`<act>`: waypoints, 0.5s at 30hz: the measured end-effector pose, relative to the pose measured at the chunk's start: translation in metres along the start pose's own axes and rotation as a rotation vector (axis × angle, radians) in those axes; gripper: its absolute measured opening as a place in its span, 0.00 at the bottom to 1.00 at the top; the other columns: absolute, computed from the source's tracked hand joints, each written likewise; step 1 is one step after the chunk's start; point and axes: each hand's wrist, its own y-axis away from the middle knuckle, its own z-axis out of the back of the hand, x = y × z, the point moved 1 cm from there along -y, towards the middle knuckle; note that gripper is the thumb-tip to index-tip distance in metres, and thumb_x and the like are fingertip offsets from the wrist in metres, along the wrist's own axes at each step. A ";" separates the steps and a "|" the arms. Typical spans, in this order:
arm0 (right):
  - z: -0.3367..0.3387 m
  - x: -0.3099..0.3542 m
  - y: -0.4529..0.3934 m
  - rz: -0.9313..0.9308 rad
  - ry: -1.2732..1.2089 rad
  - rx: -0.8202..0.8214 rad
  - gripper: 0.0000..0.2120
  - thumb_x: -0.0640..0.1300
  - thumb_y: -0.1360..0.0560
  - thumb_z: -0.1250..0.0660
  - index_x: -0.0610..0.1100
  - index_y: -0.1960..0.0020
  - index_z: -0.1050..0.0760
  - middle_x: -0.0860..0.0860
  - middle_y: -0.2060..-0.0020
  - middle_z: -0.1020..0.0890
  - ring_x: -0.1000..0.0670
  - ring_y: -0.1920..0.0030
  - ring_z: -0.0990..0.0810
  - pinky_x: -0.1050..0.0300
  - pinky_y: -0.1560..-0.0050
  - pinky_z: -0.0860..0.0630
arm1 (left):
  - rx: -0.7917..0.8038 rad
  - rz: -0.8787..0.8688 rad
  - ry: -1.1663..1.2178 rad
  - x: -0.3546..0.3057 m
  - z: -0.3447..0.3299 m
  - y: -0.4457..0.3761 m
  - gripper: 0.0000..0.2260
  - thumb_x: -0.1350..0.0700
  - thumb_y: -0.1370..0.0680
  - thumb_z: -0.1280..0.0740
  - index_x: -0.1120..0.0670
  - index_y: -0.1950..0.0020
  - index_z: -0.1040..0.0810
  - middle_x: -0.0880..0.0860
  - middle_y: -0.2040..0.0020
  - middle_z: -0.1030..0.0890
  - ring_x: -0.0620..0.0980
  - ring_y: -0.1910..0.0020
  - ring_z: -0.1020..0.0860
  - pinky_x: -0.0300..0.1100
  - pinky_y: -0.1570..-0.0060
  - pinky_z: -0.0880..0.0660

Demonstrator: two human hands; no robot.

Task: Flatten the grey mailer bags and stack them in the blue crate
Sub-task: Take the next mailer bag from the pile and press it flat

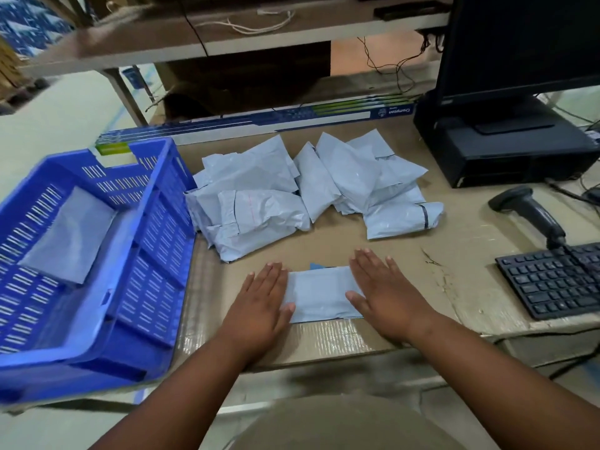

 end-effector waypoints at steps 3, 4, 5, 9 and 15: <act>-0.006 0.038 -0.015 0.140 -0.034 0.018 0.36 0.60 0.16 0.54 0.45 0.14 0.57 0.48 0.14 0.56 0.49 0.15 0.60 0.46 0.16 0.60 | -0.054 -0.120 0.058 -0.033 -0.002 -0.026 0.30 0.44 0.14 0.47 0.58 0.15 0.41 0.57 0.15 0.42 0.55 0.15 0.44 0.54 0.17 0.47; -0.012 0.048 -0.017 0.171 -0.053 0.031 0.37 0.60 0.18 0.57 0.44 0.14 0.56 0.47 0.14 0.53 0.48 0.15 0.58 0.45 0.16 0.58 | -0.036 -0.132 0.079 -0.042 -0.005 -0.032 0.30 0.45 0.15 0.47 0.58 0.15 0.41 0.58 0.15 0.41 0.55 0.16 0.43 0.55 0.17 0.46; -0.019 0.053 -0.018 0.186 -0.076 0.032 0.39 0.60 0.20 0.57 0.44 0.14 0.54 0.47 0.14 0.51 0.48 0.15 0.57 0.44 0.16 0.56 | -0.014 -0.130 0.081 -0.048 -0.008 -0.036 0.30 0.46 0.15 0.47 0.57 0.14 0.42 0.57 0.15 0.40 0.55 0.16 0.43 0.56 0.17 0.46; -0.035 0.036 -0.014 0.165 -0.049 0.004 0.38 0.65 0.16 0.51 0.46 0.13 0.53 0.49 0.14 0.52 0.49 0.15 0.57 0.42 0.16 0.53 | 0.024 -0.100 0.011 -0.027 -0.021 -0.027 0.34 0.37 0.14 0.50 0.54 0.13 0.47 0.53 0.14 0.45 0.51 0.15 0.48 0.56 0.17 0.48; -0.032 -0.007 0.010 0.006 0.064 0.038 0.40 0.69 0.16 0.58 0.47 0.14 0.64 0.50 0.15 0.62 0.50 0.16 0.65 0.45 0.18 0.67 | 0.122 0.003 -0.036 0.009 -0.002 -0.016 0.40 0.29 0.18 0.52 0.52 0.13 0.51 0.51 0.13 0.51 0.48 0.14 0.54 0.54 0.16 0.58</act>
